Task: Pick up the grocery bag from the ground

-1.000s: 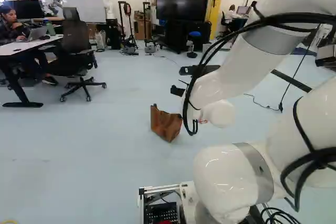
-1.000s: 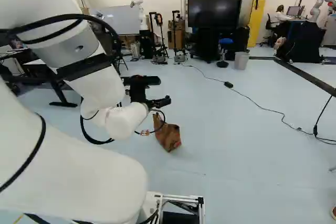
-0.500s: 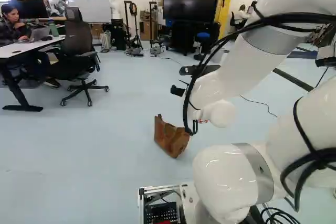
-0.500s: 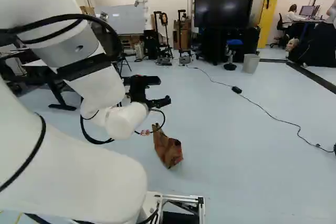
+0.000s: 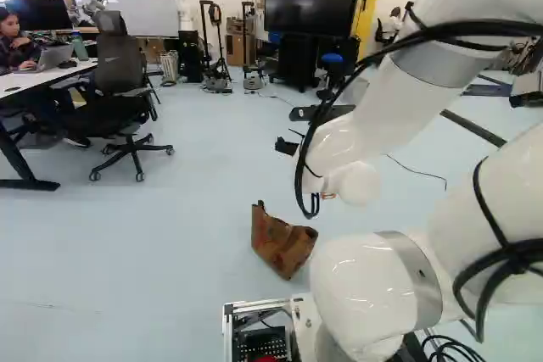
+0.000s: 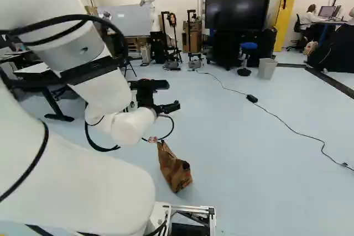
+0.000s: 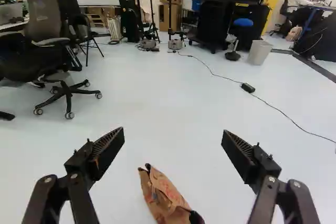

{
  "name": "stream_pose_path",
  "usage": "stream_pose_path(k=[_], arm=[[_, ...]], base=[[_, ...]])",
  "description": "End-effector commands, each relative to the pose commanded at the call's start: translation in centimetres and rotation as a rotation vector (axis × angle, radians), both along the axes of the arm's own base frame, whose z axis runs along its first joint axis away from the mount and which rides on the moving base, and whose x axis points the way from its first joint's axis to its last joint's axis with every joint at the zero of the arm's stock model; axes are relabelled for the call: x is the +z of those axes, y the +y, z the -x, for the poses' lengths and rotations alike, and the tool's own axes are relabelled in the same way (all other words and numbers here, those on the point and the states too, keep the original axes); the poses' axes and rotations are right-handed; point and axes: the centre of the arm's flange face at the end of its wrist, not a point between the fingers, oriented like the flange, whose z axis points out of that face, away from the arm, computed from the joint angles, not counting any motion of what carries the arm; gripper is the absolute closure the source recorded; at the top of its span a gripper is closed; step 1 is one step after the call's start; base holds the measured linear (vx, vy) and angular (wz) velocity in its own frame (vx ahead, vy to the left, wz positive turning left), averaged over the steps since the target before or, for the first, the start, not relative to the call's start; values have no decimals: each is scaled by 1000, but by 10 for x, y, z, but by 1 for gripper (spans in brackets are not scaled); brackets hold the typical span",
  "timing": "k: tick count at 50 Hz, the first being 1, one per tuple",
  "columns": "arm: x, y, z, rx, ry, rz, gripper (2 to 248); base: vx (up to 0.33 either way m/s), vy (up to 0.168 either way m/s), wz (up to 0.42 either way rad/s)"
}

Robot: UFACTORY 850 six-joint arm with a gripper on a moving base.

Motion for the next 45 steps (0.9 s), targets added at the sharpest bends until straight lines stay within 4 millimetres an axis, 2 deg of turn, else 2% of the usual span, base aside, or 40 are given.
stream_pose_path(k=[27, 45], arm=[[1, -1, -28, -4, 32, 0, 3], [-5, -15, -57, -45, 136, -3, 3]], base=[[6, 0, 1], [0, 0, 0]])
